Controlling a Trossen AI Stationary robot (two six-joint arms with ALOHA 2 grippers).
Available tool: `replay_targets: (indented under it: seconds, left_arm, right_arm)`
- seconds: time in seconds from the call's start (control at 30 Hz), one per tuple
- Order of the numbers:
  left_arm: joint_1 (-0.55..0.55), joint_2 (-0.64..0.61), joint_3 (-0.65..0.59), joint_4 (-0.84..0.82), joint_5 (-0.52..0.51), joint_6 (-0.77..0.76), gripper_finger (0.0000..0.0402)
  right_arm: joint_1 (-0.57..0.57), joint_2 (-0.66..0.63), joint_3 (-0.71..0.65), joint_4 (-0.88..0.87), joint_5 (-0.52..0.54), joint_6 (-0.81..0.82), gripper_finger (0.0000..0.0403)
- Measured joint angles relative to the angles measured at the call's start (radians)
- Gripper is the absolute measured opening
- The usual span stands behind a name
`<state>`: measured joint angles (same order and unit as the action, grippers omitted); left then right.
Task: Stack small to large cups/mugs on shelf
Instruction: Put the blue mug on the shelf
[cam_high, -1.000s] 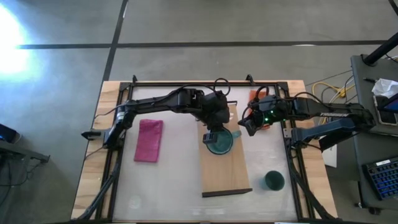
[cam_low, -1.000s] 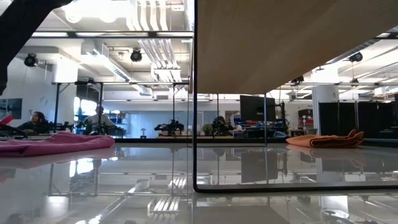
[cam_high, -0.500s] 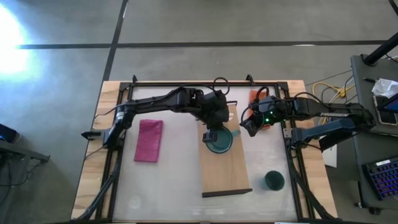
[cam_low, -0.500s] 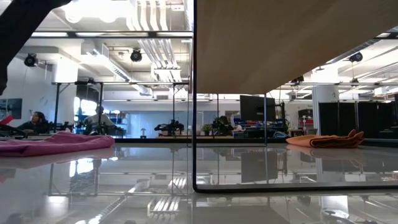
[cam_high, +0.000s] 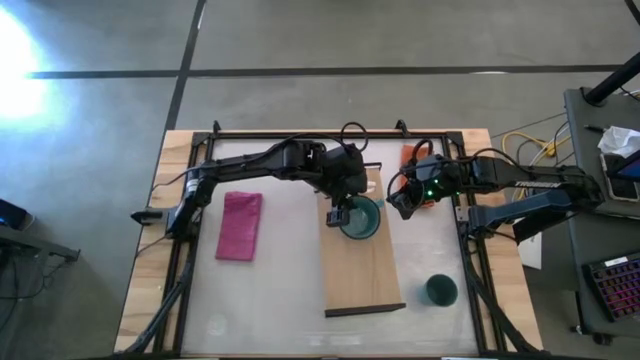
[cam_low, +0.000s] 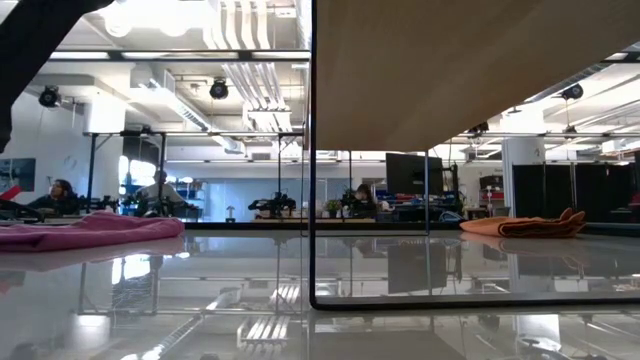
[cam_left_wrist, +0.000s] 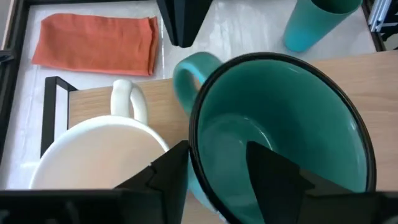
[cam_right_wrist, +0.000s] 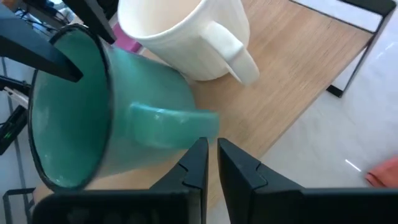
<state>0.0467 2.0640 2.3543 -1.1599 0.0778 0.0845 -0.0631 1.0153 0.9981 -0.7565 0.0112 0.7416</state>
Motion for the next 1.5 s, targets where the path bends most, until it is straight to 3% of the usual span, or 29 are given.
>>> replay_targets:
  seconds: [0.33,0.57,0.77,1.03,1.27,1.5]
  left_arm:
    - [-0.003,0.000,-0.002,-0.002,0.041,0.005,0.0094]
    - [-0.006,0.000,0.000,0.004,0.051,0.005,0.0086]
    - [-0.008,-0.040,0.000,-0.004,-0.026,-0.002,0.0086]
    - [-0.012,-0.153,-0.003,-0.152,-0.061,-0.187,0.0086]
    - [-0.048,-0.145,-0.007,-0.275,-0.049,-0.292,0.0086]
    - [-0.065,-0.135,-0.114,-0.243,-0.013,-0.373,0.0086]
  right_arm:
    - [0.000,0.000,0.000,-0.037,0.016,0.004,0.0029]
    - [0.000,0.000,0.000,-0.040,0.016,0.010,0.0029]
    - [0.000,0.001,0.000,0.003,0.016,0.009,0.0029]
    - [0.000,0.048,0.000,0.074,0.020,0.001,0.0029]
    - [-0.003,0.093,0.000,0.138,0.069,-0.044,0.0029]
    - [-0.001,0.124,0.000,0.157,0.048,-0.054,0.0029]
